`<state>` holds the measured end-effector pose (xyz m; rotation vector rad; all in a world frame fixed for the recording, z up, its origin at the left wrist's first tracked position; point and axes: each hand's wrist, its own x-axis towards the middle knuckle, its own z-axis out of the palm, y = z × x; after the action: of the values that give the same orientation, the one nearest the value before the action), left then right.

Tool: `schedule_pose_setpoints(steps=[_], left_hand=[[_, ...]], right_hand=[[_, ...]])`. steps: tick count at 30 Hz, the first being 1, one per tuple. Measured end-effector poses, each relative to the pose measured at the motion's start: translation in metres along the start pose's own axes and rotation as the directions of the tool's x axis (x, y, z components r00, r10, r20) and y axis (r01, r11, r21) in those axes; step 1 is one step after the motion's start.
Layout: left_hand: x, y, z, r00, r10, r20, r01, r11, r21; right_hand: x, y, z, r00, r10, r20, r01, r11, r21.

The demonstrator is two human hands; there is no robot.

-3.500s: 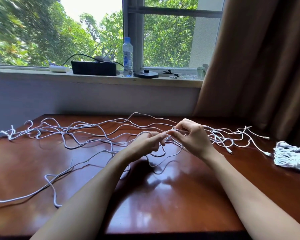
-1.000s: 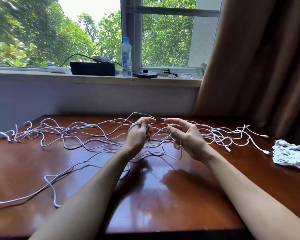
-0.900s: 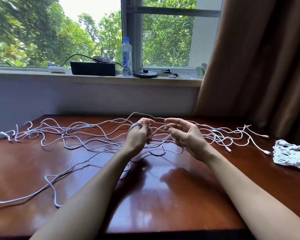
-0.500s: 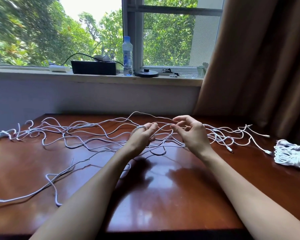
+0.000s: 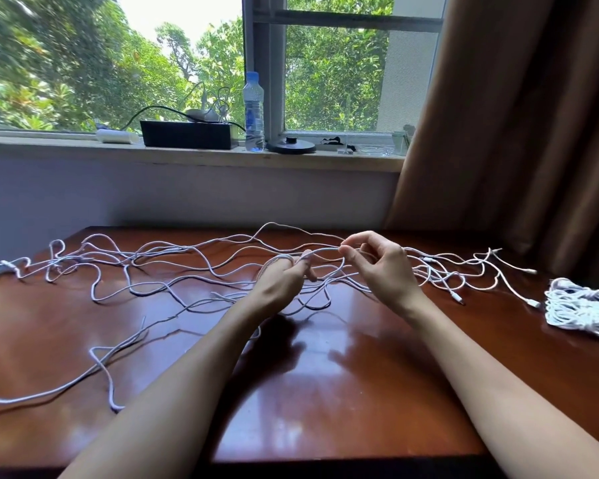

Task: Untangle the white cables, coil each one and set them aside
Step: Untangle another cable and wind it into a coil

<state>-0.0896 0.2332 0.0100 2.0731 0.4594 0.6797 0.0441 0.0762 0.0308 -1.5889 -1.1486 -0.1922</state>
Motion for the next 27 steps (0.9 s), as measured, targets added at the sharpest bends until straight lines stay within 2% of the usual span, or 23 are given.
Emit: schedule_pose_setpoints(steps=[4, 8, 13, 17, 20, 23, 25, 27], left_hand=[[-0.002, 0.007, 0.000, 0.991, -0.032, 0.127, 0.060, 0.973, -0.224], [-0.006, 0.013, 0.000, 0.964, -0.063, 0.259, 0.150, 0.932, -0.331], [-0.012, 0.021, 0.000, 0.919, -0.088, 0.384, 0.224, 0.919, -0.324], [-0.012, 0.024, -0.002, 0.893, -0.095, 0.440, 0.285, 0.876, -0.388], [-0.011, 0.023, -0.006, 0.873, -0.048, 0.485, 0.328, 0.795, -0.511], [-0.009, 0.023, -0.011, 0.881, 0.018, 0.473, 0.337, 0.677, -0.654], [-0.008, 0.024, -0.013, 0.896, 0.055, 0.441, 0.334, 0.572, -0.749], [-0.008, 0.024, -0.014, 0.913, 0.081, 0.400, 0.315, 0.481, -0.818]], right_hand=[[-0.001, -0.001, 0.000, 0.998, -0.034, 0.057, 0.030, 0.997, 0.071], [0.002, 0.001, 0.002, 0.998, -0.031, -0.059, 0.030, 0.999, -0.017], [0.007, 0.008, -0.006, 0.970, 0.082, -0.228, -0.124, 0.977, -0.175], [0.006, 0.011, -0.009, 0.960, 0.196, -0.199, -0.242, 0.940, -0.242], [0.007, 0.012, -0.006, 0.983, 0.160, -0.095, -0.171, 0.977, -0.126], [0.004, 0.008, -0.004, 0.996, 0.091, 0.009, -0.091, 0.996, -0.003], [0.003, 0.007, -0.002, 0.995, 0.101, 0.025, -0.102, 0.994, 0.029], [0.004, 0.009, -0.001, 0.993, 0.118, -0.028, -0.119, 0.992, -0.033]])
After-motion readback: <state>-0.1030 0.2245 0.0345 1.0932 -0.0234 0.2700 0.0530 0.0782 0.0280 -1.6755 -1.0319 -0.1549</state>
